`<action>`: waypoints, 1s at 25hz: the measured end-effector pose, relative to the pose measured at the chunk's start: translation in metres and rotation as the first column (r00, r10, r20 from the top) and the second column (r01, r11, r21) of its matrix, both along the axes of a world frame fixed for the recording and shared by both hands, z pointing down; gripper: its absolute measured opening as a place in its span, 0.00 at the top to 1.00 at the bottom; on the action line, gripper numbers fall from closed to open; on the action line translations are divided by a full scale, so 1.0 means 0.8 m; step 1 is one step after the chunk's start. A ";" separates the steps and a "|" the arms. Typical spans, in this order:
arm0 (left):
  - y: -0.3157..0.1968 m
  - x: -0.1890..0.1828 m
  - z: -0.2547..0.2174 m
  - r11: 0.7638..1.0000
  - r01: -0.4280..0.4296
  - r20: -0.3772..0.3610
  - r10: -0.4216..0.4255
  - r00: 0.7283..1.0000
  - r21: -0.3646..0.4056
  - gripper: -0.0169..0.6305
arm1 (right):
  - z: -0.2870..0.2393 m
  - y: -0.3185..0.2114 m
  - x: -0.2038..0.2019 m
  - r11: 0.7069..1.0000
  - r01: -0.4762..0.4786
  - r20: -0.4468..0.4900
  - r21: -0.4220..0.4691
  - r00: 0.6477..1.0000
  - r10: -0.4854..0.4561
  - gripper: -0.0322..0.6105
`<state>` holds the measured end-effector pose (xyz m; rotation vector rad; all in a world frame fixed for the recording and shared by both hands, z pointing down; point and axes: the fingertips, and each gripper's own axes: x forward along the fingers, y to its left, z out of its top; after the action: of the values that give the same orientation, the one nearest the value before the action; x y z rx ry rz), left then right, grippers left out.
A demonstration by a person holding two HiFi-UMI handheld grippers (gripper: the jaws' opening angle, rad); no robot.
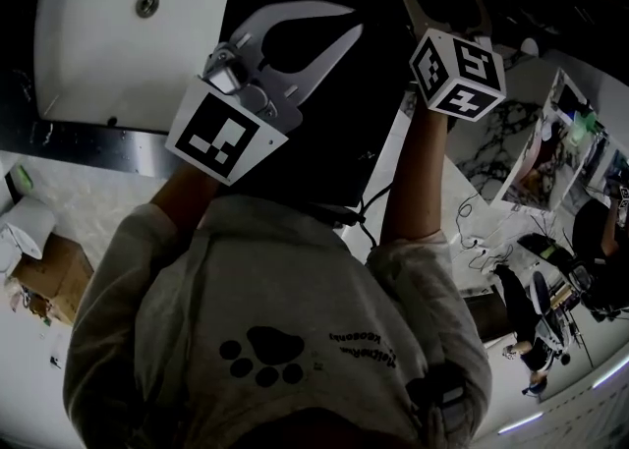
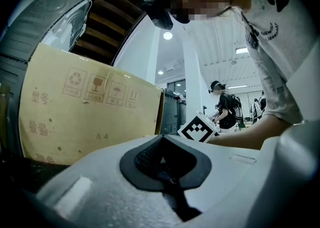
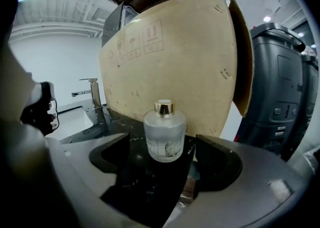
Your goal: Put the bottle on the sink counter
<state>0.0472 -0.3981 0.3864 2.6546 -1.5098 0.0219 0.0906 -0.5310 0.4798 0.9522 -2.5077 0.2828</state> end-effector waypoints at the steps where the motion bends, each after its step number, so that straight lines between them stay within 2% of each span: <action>1: 0.004 -0.003 -0.003 1.000 -0.004 0.002 0.004 1.000 0.004 0.97 | -0.003 0.007 0.006 1.000 -0.018 -0.005 0.001 1.000 0.018 0.33; 3: 0.011 -0.008 -0.008 1.000 -0.012 0.010 0.012 1.000 0.004 0.97 | -0.012 0.022 0.016 0.999 -0.049 -0.005 0.009 0.999 0.049 0.35; 7: 0.034 -0.014 -0.018 1.000 -0.030 0.042 0.030 0.999 -0.002 0.97 | -0.037 0.056 0.028 0.995 -0.091 0.010 0.048 0.996 0.090 0.50; 10: 0.055 -0.022 -0.032 0.999 -0.051 0.030 0.051 0.998 0.006 0.97 | -0.064 0.087 0.038 0.984 -0.150 0.019 0.096 0.989 0.148 0.67; 12: 0.069 -0.029 -0.041 0.998 -0.058 0.032 0.058 0.998 0.013 0.97 | -0.085 0.109 0.043 0.972 -0.193 0.013 0.137 0.981 0.193 0.84; 14: 0.083 -0.035 -0.052 0.997 -0.073 0.028 0.072 0.997 0.028 0.97 | -0.104 0.132 0.047 0.958 -0.229 0.008 0.172 0.973 0.231 0.92; 19: 0.112 -0.040 -0.078 0.991 -0.126 0.005 0.126 0.992 0.053 0.97 | -0.144 0.185 0.061 0.924 -0.332 0.055 0.191 0.943 0.328 0.95; 25: 0.142 -0.047 -0.103 0.977 -0.189 -0.008 0.190 0.982 0.098 0.97 | -0.193 0.258 0.078 0.848 -0.476 0.143 0.232 0.880 0.454 0.95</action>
<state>0.0094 -0.2843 0.3038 2.8580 -1.2783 -0.0636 0.1527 -0.3245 0.3252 1.6953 -2.3894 0.1375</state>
